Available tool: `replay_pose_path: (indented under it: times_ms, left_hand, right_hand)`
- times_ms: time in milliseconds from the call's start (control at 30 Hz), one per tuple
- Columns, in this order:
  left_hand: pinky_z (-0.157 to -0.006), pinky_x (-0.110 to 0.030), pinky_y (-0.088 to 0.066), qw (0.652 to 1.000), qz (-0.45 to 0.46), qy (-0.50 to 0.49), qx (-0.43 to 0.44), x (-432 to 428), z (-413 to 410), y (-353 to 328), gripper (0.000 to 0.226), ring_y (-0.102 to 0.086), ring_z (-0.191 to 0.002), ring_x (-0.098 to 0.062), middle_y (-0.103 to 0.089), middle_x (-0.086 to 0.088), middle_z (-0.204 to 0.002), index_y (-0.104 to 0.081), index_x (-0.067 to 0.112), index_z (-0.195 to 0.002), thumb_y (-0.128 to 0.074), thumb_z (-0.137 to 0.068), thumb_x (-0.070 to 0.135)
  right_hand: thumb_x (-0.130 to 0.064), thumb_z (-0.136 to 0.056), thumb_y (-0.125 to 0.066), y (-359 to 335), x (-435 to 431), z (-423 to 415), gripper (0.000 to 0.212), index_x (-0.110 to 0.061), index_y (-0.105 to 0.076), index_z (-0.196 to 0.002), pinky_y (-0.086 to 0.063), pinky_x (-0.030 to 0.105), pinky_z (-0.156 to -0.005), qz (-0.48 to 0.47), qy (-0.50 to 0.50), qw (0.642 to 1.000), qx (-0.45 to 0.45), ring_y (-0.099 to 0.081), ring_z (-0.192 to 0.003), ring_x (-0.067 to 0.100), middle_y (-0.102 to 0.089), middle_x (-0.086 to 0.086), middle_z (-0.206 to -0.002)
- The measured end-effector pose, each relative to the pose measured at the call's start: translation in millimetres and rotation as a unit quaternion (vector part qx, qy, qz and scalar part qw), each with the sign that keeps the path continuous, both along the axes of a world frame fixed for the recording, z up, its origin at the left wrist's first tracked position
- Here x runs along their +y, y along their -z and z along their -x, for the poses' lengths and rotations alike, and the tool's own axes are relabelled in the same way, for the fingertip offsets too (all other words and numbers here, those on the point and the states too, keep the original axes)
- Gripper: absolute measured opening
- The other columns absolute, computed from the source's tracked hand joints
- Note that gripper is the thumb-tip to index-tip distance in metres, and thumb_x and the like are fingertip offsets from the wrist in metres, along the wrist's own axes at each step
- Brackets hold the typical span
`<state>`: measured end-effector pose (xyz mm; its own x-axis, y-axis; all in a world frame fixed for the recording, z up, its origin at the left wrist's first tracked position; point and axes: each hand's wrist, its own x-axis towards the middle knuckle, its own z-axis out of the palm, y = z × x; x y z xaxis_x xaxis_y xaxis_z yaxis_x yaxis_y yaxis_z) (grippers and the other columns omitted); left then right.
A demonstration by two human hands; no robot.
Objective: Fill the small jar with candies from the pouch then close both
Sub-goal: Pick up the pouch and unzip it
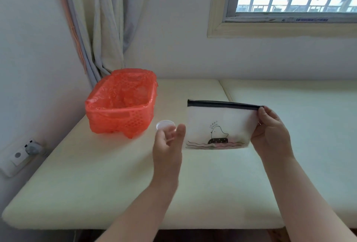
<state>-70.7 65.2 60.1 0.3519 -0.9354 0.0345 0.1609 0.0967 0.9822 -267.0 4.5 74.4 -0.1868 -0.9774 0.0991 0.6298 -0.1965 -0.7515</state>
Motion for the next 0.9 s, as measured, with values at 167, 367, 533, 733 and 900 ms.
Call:
replay_pose_path:
  times_ms: [167, 367, 533, 733, 900]
  left_hand:
    - [-0.091, -0.038, -0.04, 0.926, -0.122, 0.117, 0.338, 17.7, 26.6, -10.9, 0.047, -0.059, -0.101, -0.027, -0.062, -0.009, -0.1, -0.052, 0.022, -0.092, -0.04, -0.079, 0.066]
    - [-0.097, -0.04, -0.042, 0.9, -0.008, 0.048, 0.433, -1.6, 14.2, -23.4, 0.063, -0.055, -0.119, -0.026, -0.061, -0.005, -0.128, -0.053, 0.025, -0.128, -0.021, -0.09, 0.064]
    - [-0.097, -0.041, -0.04, 0.906, 0.022, -0.01, 0.423, -12.8, -25.3, -22.2, 0.05, -0.055, -0.119, -0.026, -0.063, -0.003, -0.125, -0.059, 0.026, -0.117, -0.022, -0.095, 0.053]
    - [-0.084, -0.037, -0.052, 0.895, 0.032, -0.083, 0.438, -11.6, -67.0, -8.4, 0.03, -0.064, -0.096, -0.019, -0.067, 0.002, -0.105, -0.063, 0.023, -0.095, -0.038, -0.096, 0.04]
    - [-0.094, -0.038, -0.046, 0.896, 0.028, -0.103, 0.43, -10.4, -89.1, -0.4, 0.033, -0.064, -0.091, -0.016, -0.074, 0.005, -0.078, -0.064, 0.018, -0.09, -0.036, -0.098, 0.033]
  right_hand:
    - [-0.005, -0.095, -0.044, -22.7, 8.2, -34.3, 0.024, -0.015, -0.056, -0.077, -0.05, 0.011, -0.049, 0.009, -0.012, 1.0, -0.023, -0.058, -0.045, 0.0, -0.063, -0.011, -0.05]
    - [-0.001, -0.094, -0.042, -21.1, 20.2, -65.8, 0.029, -0.016, -0.054, -0.072, -0.049, 0.013, -0.047, 0.008, -0.058, 0.998, -0.008, -0.057, -0.046, 0.002, -0.061, -0.009, -0.051]
    - [-0.004, -0.075, -0.054, -18.6, 25.7, -83.4, 0.017, -0.019, -0.062, -0.072, -0.048, 0.023, -0.058, 0.061, -0.105, 0.98, 0.16, -0.058, -0.058, 0.008, -0.062, -0.008, -0.06]
    - [0.0, -0.079, -0.059, -40.8, 25.3, -123.8, 0.034, -0.029, -0.071, -0.066, -0.05, 0.026, -0.06, 0.148, -0.11, 0.907, 0.379, -0.059, -0.062, 0.014, -0.064, -0.008, -0.066]
    - [0.002, -0.079, -0.06, -43.3, 19.3, -158.8, 0.025, -0.017, -0.076, -0.079, -0.041, 0.015, -0.063, 0.199, -0.093, 0.79, 0.573, -0.05, -0.061, 0.007, -0.061, -0.016, -0.069]
